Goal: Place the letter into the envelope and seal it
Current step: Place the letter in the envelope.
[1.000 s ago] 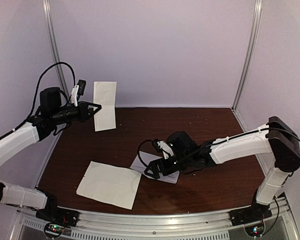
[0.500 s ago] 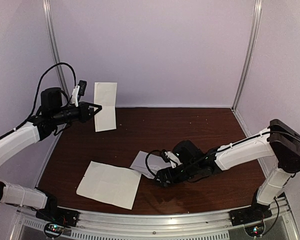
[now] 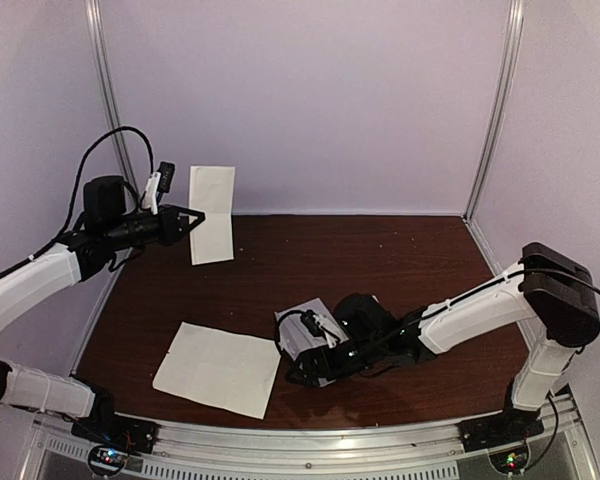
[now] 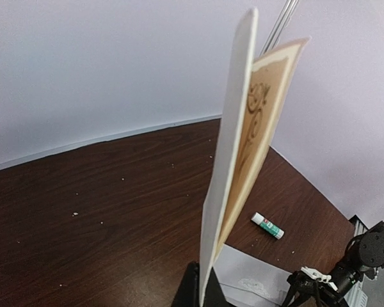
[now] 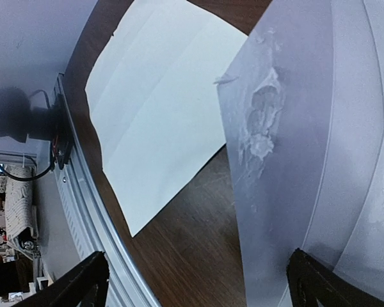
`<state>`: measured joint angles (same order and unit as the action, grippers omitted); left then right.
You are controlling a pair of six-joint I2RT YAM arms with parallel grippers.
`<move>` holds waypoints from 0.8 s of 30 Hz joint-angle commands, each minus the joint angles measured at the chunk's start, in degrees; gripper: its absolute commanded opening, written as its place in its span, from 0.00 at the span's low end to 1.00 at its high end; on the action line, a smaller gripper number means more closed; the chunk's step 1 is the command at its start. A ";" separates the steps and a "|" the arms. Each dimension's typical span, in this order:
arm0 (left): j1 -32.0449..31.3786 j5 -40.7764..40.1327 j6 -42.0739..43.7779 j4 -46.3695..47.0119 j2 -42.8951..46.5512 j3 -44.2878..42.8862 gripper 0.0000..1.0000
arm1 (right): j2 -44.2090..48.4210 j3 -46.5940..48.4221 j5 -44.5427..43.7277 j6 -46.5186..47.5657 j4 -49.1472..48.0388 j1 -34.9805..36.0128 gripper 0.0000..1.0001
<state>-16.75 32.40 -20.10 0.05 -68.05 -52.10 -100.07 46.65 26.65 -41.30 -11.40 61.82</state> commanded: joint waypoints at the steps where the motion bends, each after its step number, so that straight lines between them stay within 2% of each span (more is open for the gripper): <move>1: 0.14 1.17 -1.05 4.06 -0.33 0.75 0.00 | 0.96 0.70 0.93 -2.55 -7.13 0.47 0.98; 4: -0.14 0.98 -2.52 4.80 -0.46 1.21 0.00 | 3.58 0.89 -1.49 -1.37 -6.45 0.45 0.98; 9: -3.21 0.00 -10.00 7.45 -0.22 4.10 0.00 | 8.95 0.79 -8.41 2.23 2.09 -1.78 1.00; 16: -14.73 -10.53 -26.30 9.19 0.78 9.56 0.00 | 13.27 -4.74 -9.60 2.31 4.53 -9.45 1.00; 20: -21.33 -15.82 -35.25 10.79 -0.04 12.86 0.00 | 14.56 -7.91 -9.72 1.51 3.94 -11.19 0.99; 24: -25.54 -17.32 -41.90 10.61 -2.58 13.08 0.00 | 15.07 -10.69 -9.97 0.13 1.84 -11.57 0.99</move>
<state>-39.31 19.59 -51.53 6.48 -68.69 -39.20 -86.65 38.11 18.04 -40.29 -8.38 50.59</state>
